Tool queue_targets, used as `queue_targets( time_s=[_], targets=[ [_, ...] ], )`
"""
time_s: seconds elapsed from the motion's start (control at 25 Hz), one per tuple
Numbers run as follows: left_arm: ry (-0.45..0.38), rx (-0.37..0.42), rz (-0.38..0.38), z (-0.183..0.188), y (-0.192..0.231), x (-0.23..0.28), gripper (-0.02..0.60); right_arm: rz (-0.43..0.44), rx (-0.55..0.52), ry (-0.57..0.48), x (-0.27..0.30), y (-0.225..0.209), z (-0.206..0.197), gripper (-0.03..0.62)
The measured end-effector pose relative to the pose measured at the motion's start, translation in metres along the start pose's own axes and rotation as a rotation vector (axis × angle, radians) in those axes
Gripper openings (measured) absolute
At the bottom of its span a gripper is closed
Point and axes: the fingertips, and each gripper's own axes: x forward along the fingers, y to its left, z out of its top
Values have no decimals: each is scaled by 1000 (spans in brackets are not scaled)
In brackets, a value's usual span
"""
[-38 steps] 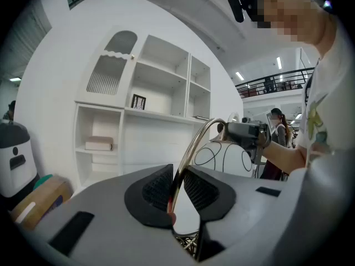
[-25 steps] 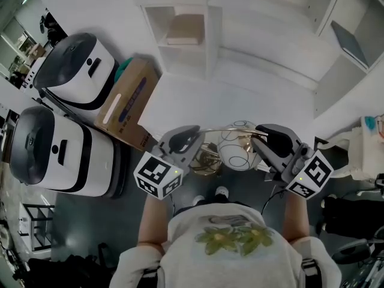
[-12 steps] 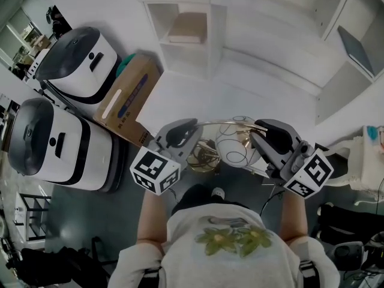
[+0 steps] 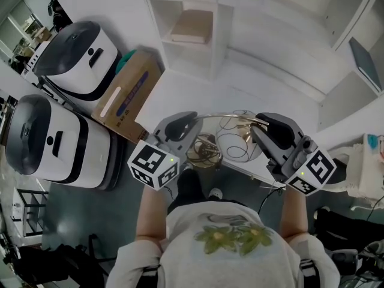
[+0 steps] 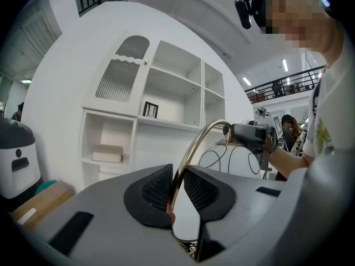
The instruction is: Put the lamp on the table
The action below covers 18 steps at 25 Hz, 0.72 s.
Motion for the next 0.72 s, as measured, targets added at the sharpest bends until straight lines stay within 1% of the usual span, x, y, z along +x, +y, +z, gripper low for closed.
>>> queue_targets(
  time_s=[0.2, 0.24, 0.64, 0.72],
  targets=[
    [39, -2, -22, 2, 67, 19, 72, -12, 23, 8, 60, -38, -11, 106],
    [44, 3, -27, 2, 76, 21, 71, -17, 24, 8, 67, -42, -12, 106],
    [51, 37, -70, 13, 79, 25, 71, -68, 17, -20, 68, -43, -5, 104],
    [51, 37, -79, 14, 88, 28, 72, -76, 15, -21, 76, -47, -6, 104]
  ],
)
